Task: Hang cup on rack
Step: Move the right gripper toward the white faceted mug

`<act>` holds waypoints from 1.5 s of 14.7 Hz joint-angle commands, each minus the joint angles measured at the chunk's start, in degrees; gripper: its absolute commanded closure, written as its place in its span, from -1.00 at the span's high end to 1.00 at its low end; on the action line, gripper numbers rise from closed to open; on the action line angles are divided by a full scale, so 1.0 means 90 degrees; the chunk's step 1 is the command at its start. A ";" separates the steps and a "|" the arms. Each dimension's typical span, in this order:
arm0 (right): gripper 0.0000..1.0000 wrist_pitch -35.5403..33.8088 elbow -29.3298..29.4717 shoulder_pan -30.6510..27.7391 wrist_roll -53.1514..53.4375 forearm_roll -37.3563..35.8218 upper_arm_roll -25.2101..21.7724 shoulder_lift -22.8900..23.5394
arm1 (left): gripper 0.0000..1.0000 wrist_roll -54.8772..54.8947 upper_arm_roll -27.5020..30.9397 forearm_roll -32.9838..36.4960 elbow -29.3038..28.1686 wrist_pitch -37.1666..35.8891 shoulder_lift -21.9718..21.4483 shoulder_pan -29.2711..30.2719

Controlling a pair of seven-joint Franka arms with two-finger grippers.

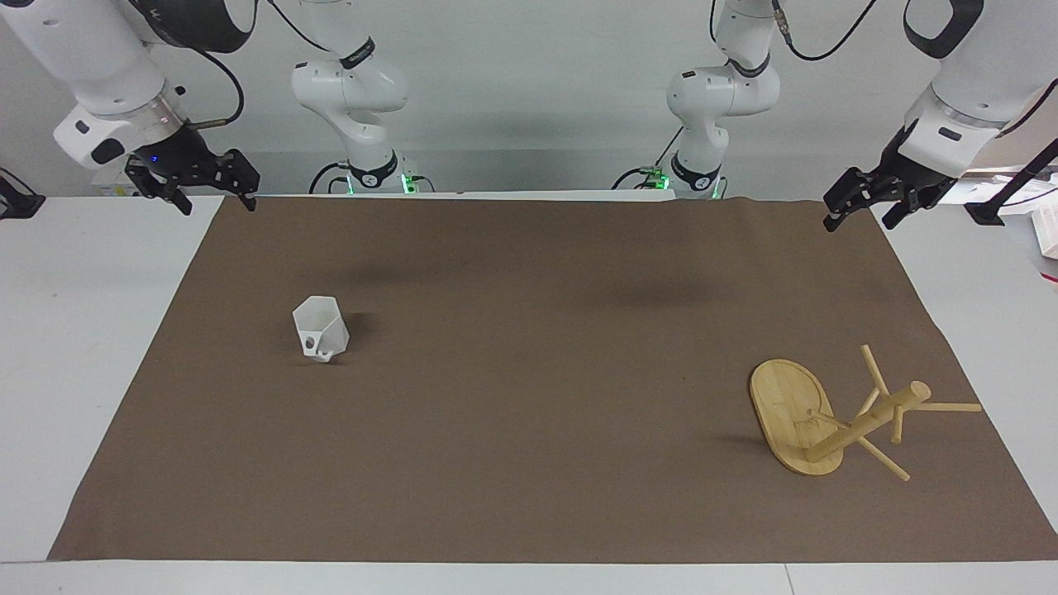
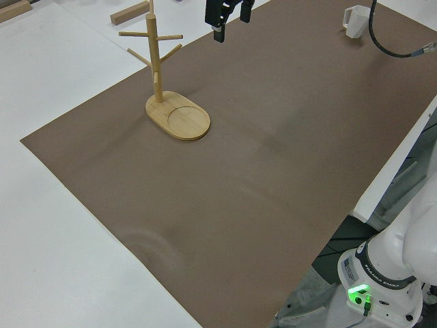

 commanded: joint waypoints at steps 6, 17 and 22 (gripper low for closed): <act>1.00 0.0435 -0.0213 -0.0543 -0.3318 0.0613 0.0082 -0.0015 | 1.00 -0.0071 -0.0123 -0.0041 -0.0253 0.0096 -0.0126 -0.0180; 1.00 0.0563 -0.0729 -0.2820 -1.2274 0.4889 0.0082 0.2113 | 1.00 -0.0091 -0.0123 -0.0041 -0.0721 0.0819 -0.0301 -0.0424; 1.00 -0.0189 -0.1130 -0.3036 -1.4288 0.6356 0.0082 0.3383 | 1.00 -0.0344 -0.0162 -0.0041 -0.0790 0.0721 -0.0350 -0.0551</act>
